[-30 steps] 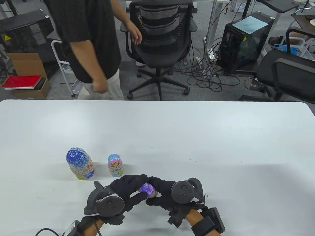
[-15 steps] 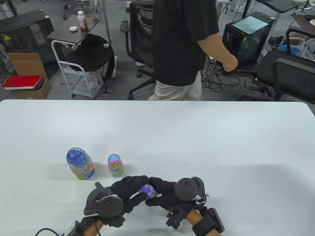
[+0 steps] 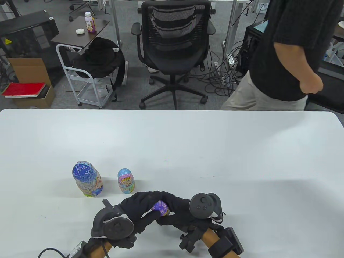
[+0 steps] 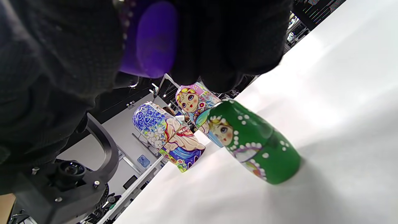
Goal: Separate nested Russian dolls into individual dolls
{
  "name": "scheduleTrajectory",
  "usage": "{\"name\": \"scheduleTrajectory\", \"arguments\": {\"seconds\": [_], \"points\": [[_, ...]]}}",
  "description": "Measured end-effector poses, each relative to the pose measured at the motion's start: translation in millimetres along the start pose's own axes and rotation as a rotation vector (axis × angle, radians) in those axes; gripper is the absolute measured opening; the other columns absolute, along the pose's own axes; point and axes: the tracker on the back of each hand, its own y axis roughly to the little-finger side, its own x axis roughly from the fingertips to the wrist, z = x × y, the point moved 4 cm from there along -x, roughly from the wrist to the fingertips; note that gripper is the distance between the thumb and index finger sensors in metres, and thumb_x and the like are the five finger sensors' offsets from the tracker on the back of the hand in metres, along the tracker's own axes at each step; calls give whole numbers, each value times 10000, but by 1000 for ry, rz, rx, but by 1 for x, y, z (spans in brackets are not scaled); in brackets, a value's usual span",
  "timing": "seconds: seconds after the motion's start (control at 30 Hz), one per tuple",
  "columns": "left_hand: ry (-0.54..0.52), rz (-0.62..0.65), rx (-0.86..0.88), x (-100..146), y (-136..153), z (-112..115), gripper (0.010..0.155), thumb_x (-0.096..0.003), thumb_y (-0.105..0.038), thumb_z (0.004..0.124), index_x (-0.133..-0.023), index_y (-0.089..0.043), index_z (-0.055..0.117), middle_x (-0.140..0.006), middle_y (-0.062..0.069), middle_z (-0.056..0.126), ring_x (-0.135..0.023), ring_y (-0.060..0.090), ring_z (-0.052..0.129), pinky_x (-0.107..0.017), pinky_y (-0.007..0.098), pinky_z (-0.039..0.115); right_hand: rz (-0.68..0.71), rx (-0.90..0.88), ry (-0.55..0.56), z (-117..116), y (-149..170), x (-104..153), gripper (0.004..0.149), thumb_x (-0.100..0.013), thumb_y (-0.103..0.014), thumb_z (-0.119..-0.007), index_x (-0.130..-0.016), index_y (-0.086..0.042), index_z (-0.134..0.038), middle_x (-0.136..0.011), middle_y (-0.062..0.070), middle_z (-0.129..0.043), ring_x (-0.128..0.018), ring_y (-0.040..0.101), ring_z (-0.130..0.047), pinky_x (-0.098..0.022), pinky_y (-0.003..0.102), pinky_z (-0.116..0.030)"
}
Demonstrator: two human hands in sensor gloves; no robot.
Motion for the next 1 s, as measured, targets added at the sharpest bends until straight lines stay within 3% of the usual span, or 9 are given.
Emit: {"name": "scheduleTrajectory", "arguments": {"seconds": [0.33, 0.63, 0.8, 1.0], "points": [[-25, -12, -3, -1, 3, -7, 619, -535, -489, 779, -1047, -154, 685, -923, 135, 905, -737, 339, 983, -547, 402, 883, -6, 25, -28, 3, 2, 0, 914, -359, -520, -911, -1072, -89, -534, -903, 209, -882, -783, 406, -911, -587, 480, -797], [-12, -123, -91, -19, 23, -29, 611, -549, -459, 786, -1067, -156, 671, -958, 156, 878, -764, 367, 963, -565, 422, 867, -26, 57, 52, 33, 12, 5, 925, -359, -545, -898, -1083, -102, -530, -939, 224, -851, -823, 429, -870, -611, 507, -763], [91, -206, -177, -41, 35, -14, 607, -558, -441, 782, -1076, -148, 663, -970, 175, 866, -774, 381, 952, -570, 433, 860, -69, 48, 110, 48, 23, 8, 892, -377, -538, -890, -1077, -102, -550, -931, 229, -858, -815, 433, -872, -609, 513, -759], [246, -254, -320, -63, 45, 27, 606, -562, -430, 776, -1084, -149, 652, -984, 180, 852, -789, 387, 942, -580, 437, 854, -100, 62, 148, 59, 32, 11, 880, -381, -535, -890, -1074, -104, -562, -927, 227, -863, -814, 433, -874, -608, 513, -760]]}}
